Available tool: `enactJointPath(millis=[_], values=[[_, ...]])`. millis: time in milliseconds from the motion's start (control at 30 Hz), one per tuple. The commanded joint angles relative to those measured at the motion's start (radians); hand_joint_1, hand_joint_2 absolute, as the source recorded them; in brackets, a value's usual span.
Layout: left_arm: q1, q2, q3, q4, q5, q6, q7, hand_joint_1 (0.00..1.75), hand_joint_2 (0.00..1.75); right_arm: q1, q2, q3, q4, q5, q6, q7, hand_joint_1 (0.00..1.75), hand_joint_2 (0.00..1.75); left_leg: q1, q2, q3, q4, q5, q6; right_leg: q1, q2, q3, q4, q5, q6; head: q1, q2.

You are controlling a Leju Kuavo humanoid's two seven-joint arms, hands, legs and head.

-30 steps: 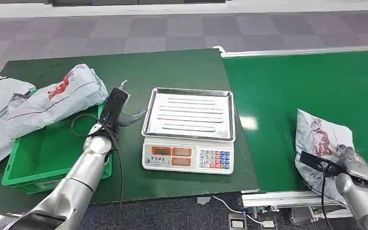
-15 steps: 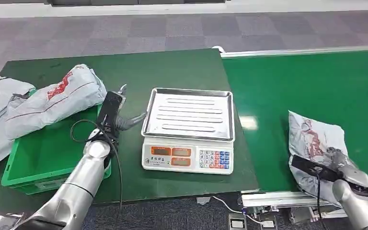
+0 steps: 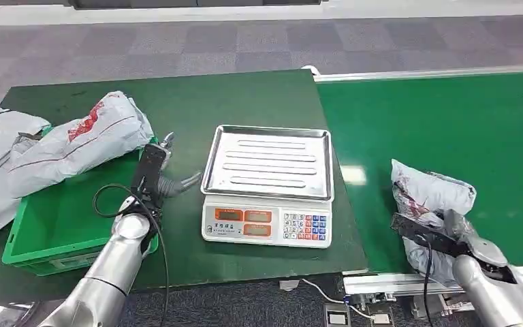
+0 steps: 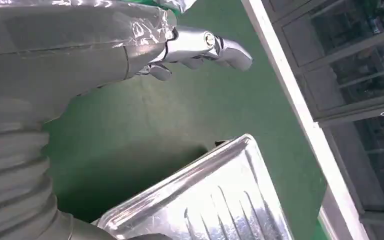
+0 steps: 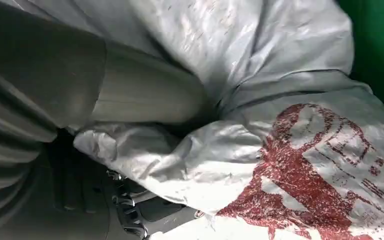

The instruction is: Moved the parcel from conveyor to table for the left to box.

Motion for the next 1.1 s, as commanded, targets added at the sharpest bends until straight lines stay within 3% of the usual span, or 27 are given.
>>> enactJointPath(millis=[33, 467, 500, 533, 633, 800, 833, 867, 900, 1100], values=[[-0.006, 0.020, 0.007, 0.015, -0.003, -0.002, 0.002, 0.00, 1.75, -0.029, 0.055, 0.012, 0.016, -0.002, 0.000, 0.002, 1.75, 1.75, 0.001, 0.003, 0.003, -0.001, -0.001, -0.001, 0.001, 0.003, 0.002, -0.001, 0.000, -0.001, 0.000, 0.000], [-0.006, 0.020, 0.007, 0.015, -0.003, -0.002, 0.002, 0.00, 1.75, -0.029, 0.055, 0.012, 0.016, -0.002, 0.000, 0.002, 1.75, 1.75, 0.001, 0.003, 0.005, -0.002, -0.002, -0.001, 0.001, 0.003, 0.004, -0.002, 0.000, -0.001, 0.000, 0.000], [0.015, 0.014, 0.029, -0.019, 0.027, 0.011, -0.051, 0.00, 1.75, 0.042, 0.122, -0.095, -0.090, 0.039, -0.251, 0.003, 1.75, 1.75, 0.001, 0.004, 0.006, -0.002, -0.002, -0.001, 0.001, 0.004, 0.005, -0.003, 0.000, -0.001, 0.000, 0.000], [0.039, -0.010, 0.041, -0.099, 0.063, 0.060, -0.121, 0.00, 1.75, 0.123, 0.209, -0.132, -0.466, 0.173, -0.379, 0.047, 1.75, 1.75, 0.001, 0.002, 0.003, -0.001, -0.001, -0.001, 0.001, 0.002, 0.002, -0.001, 0.000, -0.001, 0.000, 0.000], [0.037, -0.009, 0.040, -0.093, 0.064, 0.061, -0.121, 0.00, 1.75, 0.121, 0.206, -0.135, -0.455, 0.173, -0.378, 0.042, 1.75, 1.75, 0.001, 0.007, 0.004, -0.001, -0.004, -0.002, 0.001, 0.007, 0.002, 0.001, -0.002, -0.002, 0.000, 0.000], [0.037, -0.008, 0.040, -0.092, 0.065, 0.061, -0.121, 0.00, 1.75, 0.122, 0.205, -0.136, -0.451, 0.171, -0.381, 0.037, 1.75, 1.75, 0.001, 0.002, 0.004, -0.002, -0.003, -0.001, 0.002, 0.002, 0.003, -0.001, -0.003, -0.002, 0.000, 0.000], [-0.007, -0.016, 0.024, -0.031, 0.047, 0.109, -0.129, 0.00, 1.75, -0.009, 0.194, -0.115, -0.443, 0.112, -0.589, -0.098, 1.75, 1.75, 0.001, 0.003, 0.003, -0.001, -0.002, -0.001, 0.001, 0.003, 0.001, -0.001, -0.002, -0.002, 0.000, 0.000], [-0.038, -0.025, 0.020, 0.007, 0.050, 0.118, -0.133, 0.00, 1.75, -0.111, 0.192, -0.095, -0.441, 0.117, -0.496, -0.064, 1.75, 1.75, 0.001, 0.004, 0.004, -0.001, -0.003, -0.001, 0.001, 0.004, 0.001, -0.001, -0.002, -0.002, 0.000, 0.000], [-0.055, -0.028, 0.016, 0.035, 0.055, 0.124, -0.142, 0.00, 1.75, -0.144, 0.192, -0.087, -0.440, 0.118, -0.469, -0.051, 1.75, 1.75, -0.001, 0.009, 0.000, 0.001, -0.002, -0.001, -0.001, 0.008, -0.004, 0.003, -0.001, -0.002, 0.000, 0.000], [-0.089, -0.035, -0.004, 0.084, 0.095, 0.147, -0.163, 0.00, 1.75, -0.323, 0.208, -0.001, -0.318, 0.107, -0.447, -0.051, 1.75, 1.75, -0.001, 0.012, 0.003, 0.000, -0.001, -0.001, -0.001, 0.013, -0.003, 0.001, 0.003, -0.002, 0.000, 0.000]])
